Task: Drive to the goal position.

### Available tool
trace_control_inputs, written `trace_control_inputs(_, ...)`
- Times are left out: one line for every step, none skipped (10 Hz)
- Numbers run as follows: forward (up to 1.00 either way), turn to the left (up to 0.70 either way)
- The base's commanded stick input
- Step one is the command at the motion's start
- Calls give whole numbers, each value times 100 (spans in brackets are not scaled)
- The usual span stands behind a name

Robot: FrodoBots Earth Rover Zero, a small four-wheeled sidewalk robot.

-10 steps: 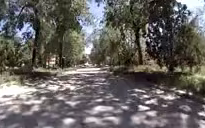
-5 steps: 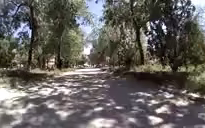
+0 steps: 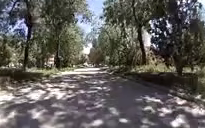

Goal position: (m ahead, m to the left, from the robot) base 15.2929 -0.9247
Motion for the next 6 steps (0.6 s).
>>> trace_control_inputs(70, 1)
trace_control_inputs(70, 1)
trace_control_inputs(70, 1)
trace_control_inputs(70, 1)
trace_control_inputs(70, 3)
trace_control_inputs(70, 22)
